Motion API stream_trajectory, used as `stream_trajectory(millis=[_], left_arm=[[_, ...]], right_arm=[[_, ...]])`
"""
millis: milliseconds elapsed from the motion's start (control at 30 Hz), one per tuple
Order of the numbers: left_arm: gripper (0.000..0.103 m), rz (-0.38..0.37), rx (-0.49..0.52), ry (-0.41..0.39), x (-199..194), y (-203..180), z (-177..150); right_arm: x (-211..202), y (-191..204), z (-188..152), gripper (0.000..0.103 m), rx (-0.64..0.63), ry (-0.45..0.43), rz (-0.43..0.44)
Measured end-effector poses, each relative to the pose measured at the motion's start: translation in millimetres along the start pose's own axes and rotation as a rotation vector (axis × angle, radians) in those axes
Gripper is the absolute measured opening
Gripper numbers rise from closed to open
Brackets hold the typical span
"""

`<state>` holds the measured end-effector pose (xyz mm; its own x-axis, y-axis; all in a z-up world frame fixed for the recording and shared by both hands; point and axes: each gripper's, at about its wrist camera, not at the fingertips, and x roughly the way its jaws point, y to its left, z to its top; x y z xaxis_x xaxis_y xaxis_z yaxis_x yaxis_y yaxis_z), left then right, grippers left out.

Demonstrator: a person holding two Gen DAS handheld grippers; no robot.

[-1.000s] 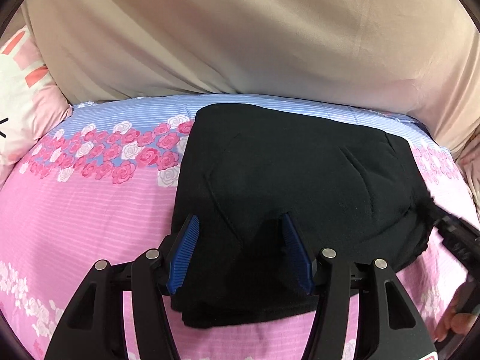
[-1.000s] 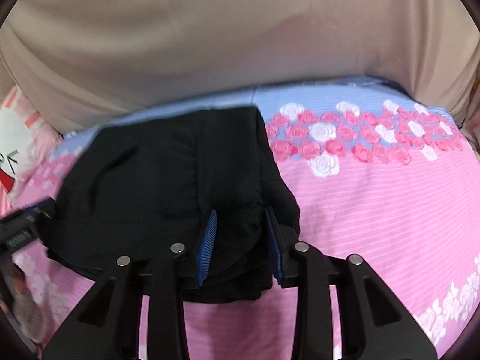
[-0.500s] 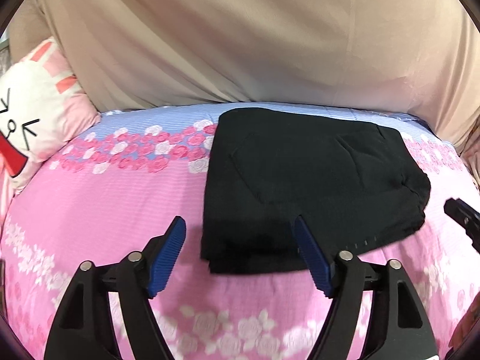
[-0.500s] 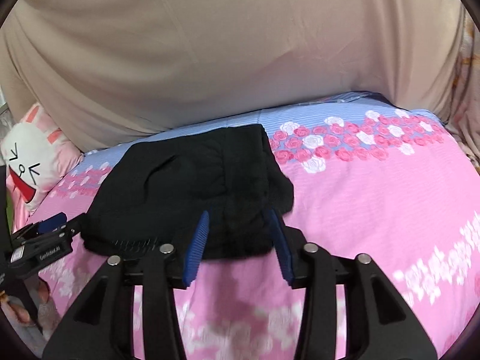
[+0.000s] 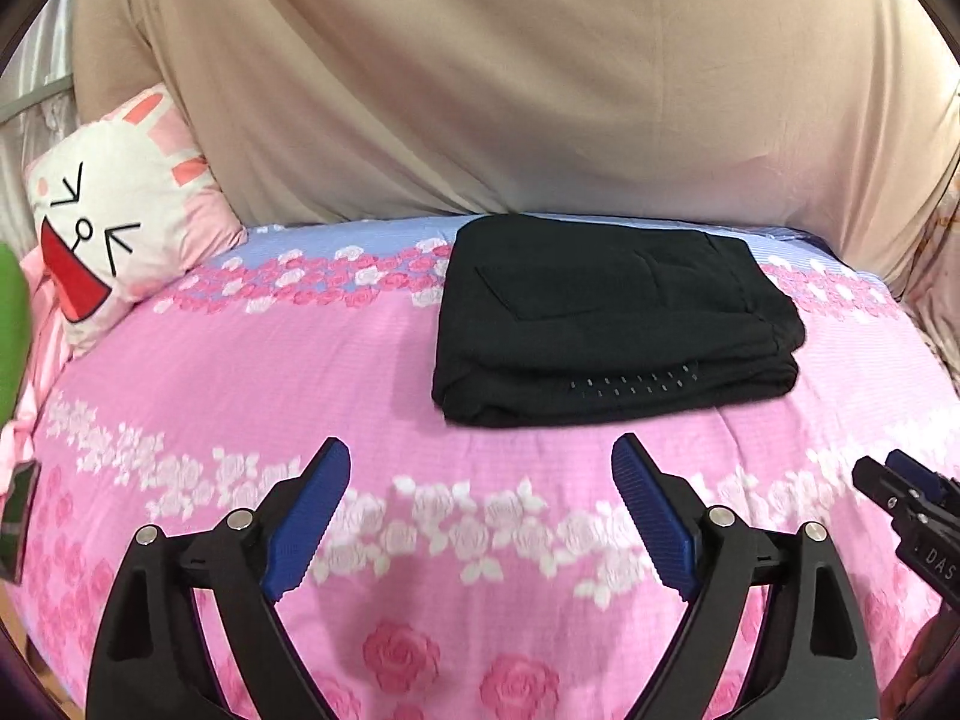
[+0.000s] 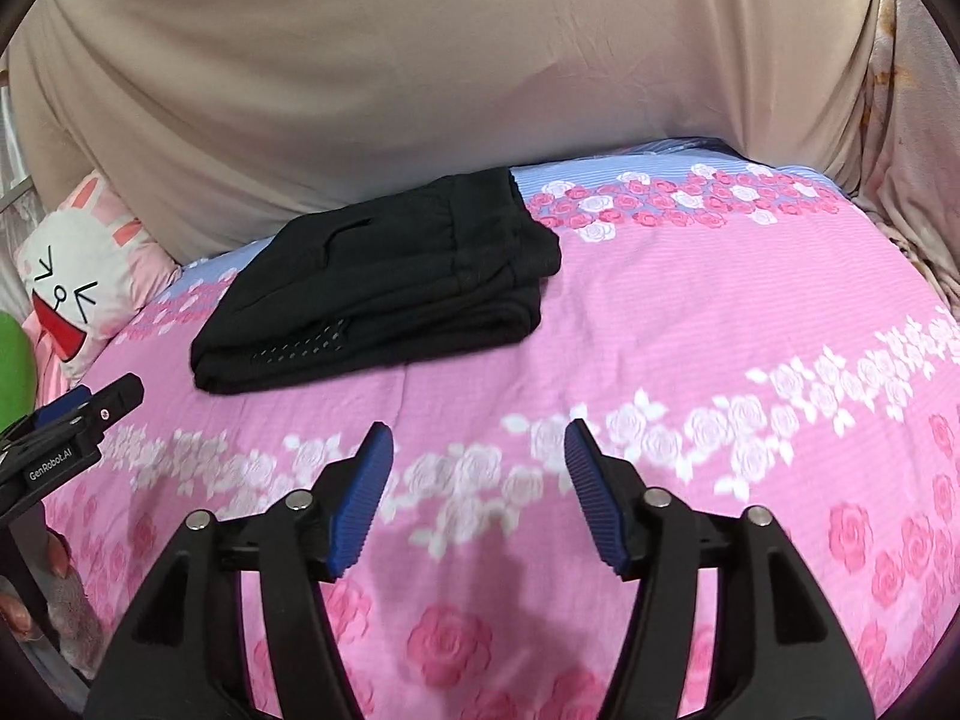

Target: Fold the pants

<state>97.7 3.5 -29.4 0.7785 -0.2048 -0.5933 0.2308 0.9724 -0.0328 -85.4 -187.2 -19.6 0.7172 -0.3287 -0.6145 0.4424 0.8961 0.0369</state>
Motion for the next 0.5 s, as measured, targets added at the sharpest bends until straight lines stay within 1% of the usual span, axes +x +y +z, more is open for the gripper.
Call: stream_trajectory(millis=[133,267,333,433,500], left_arm=[[0.087,-0.004,-0.02,0.002,-10,2,-11],[0.087,-0.004,-0.016,0.009,-12,3,-15],[0.087,-0.007,-0.023,0.013,-12,5,-15],[0.087,-0.031,-0.043,0.035,-7,11,-12],[0.087,-0.041,-0.048,0.047,-3,13,-15]], right_arm=[[-9,6,-10,0.063,-0.015,-0.002,0.001],[-12,8,-16,0.065,-0.018,0.001,-0.004],[-13,5,-14,0.065,-0.015,-0.001,-0.006],[-13,-4,-10,0.067,-0.002,-0.007,-0.024],[-14,-9,-10,0.069,0.003,-0.01,-0.031]])
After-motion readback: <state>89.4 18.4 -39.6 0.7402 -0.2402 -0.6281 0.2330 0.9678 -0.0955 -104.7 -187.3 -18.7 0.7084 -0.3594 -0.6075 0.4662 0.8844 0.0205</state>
